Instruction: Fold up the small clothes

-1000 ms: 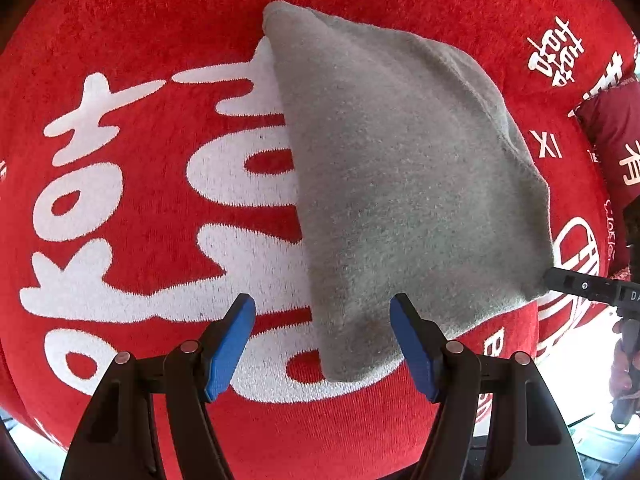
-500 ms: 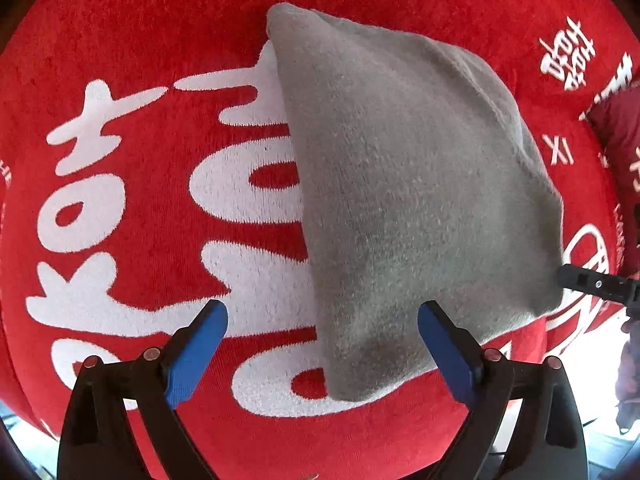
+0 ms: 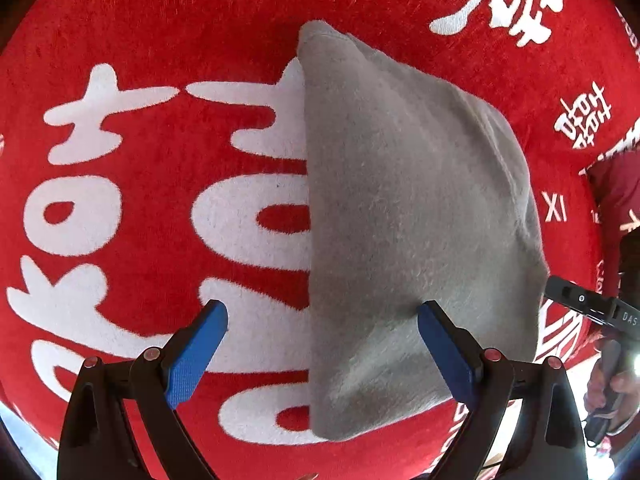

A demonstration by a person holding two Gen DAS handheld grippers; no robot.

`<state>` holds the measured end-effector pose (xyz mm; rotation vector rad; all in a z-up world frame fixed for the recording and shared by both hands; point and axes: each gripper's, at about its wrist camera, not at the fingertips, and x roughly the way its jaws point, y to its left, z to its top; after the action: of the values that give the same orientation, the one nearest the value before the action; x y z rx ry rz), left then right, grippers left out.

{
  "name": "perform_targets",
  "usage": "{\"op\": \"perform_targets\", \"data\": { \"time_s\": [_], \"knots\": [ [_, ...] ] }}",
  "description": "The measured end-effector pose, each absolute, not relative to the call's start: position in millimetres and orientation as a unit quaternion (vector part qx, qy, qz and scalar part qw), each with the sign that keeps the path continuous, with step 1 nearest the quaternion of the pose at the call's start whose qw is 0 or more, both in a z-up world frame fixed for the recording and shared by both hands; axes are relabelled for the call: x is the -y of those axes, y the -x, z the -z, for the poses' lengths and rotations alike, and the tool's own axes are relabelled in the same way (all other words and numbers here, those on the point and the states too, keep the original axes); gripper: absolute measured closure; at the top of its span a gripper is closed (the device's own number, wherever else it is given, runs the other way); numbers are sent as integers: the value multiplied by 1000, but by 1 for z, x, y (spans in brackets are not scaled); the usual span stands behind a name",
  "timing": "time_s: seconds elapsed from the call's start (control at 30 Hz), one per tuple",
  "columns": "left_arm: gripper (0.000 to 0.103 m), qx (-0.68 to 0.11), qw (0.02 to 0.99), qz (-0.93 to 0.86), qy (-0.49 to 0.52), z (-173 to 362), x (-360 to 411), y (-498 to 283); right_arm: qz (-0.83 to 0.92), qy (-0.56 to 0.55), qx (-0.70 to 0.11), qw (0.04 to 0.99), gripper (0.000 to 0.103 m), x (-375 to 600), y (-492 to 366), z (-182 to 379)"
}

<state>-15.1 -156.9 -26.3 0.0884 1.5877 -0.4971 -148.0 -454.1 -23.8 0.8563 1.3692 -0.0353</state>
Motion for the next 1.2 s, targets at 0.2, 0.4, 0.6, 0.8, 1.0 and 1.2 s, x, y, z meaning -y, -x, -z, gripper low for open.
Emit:
{"op": "perform_targets", "data": {
  "time_s": [0.2,0.4,0.6,0.8,1.0,1.2],
  "knots": [
    [6,-706,669,228,-39,32,172,13,10,-400,-605,689,27,462,134,30],
    [6,-714,658,240,-6,41,186,8,-7,-421,-590,689,26,471,115,38],
    [6,-718,647,258,1,46,196,-1,-23,-412,-597,688,26,473,93,52],
    [6,-716,646,265,-7,49,208,-7,-53,-427,-592,682,26,477,81,74],
    [1,-714,645,272,-14,51,217,-9,-81,-429,-580,688,22,482,72,77],
    [1,-710,645,281,-33,49,222,-9,-104,-442,-569,686,22,485,54,78]
  ]
}}
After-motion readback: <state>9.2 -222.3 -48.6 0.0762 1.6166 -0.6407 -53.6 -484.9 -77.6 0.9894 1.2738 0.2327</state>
